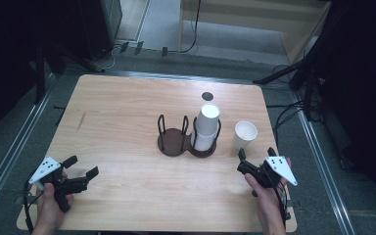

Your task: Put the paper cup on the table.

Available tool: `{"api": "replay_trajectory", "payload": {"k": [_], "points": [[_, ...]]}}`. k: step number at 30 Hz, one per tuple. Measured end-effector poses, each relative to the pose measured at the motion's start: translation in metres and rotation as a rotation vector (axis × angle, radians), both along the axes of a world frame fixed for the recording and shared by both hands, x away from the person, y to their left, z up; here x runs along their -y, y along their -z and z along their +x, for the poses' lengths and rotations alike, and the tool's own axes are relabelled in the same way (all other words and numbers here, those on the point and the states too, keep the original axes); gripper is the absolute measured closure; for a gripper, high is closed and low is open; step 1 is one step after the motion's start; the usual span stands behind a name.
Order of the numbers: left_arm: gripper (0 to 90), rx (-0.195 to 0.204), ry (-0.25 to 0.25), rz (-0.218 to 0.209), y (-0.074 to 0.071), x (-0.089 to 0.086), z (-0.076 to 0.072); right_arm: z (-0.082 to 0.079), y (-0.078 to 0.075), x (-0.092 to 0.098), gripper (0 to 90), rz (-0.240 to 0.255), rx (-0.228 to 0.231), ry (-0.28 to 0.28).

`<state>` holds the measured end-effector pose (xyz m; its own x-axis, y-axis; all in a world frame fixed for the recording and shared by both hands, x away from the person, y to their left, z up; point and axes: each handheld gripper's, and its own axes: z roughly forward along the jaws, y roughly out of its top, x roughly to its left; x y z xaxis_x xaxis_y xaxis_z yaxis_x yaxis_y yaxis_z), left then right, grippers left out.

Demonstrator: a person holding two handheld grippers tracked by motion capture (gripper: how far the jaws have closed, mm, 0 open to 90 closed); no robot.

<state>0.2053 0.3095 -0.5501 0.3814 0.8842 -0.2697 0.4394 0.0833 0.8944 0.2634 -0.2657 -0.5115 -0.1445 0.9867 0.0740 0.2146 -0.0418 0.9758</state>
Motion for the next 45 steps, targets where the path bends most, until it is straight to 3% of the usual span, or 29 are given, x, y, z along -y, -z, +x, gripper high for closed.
{"api": "replay_trajectory", "payload": {"k": [15, 26, 32, 45], "points": [[0.9, 0.002, 0.0, 0.003, 0.0, 0.001, -0.001, -0.028, 0.008, 0.025, 0.0, 0.002, 0.006, 0.03], [0.9, 0.001, 0.001, 0.007, 0.0, 0.001, -0.001, -0.043, 0.023, 0.04, 0.0, 0.018, -0.025, 0.058], [0.9, 0.002, 0.0, 0.006, 0.0, 0.001, -0.001, -0.051, 0.027, 0.045, 0.0, -0.016, -0.03, 0.064], [0.9, 0.002, 0.0, 0.001, 0.0, 0.0, -0.001, -0.065, 0.033, 0.057, 0.0, -0.037, -0.043, 0.083]]}}
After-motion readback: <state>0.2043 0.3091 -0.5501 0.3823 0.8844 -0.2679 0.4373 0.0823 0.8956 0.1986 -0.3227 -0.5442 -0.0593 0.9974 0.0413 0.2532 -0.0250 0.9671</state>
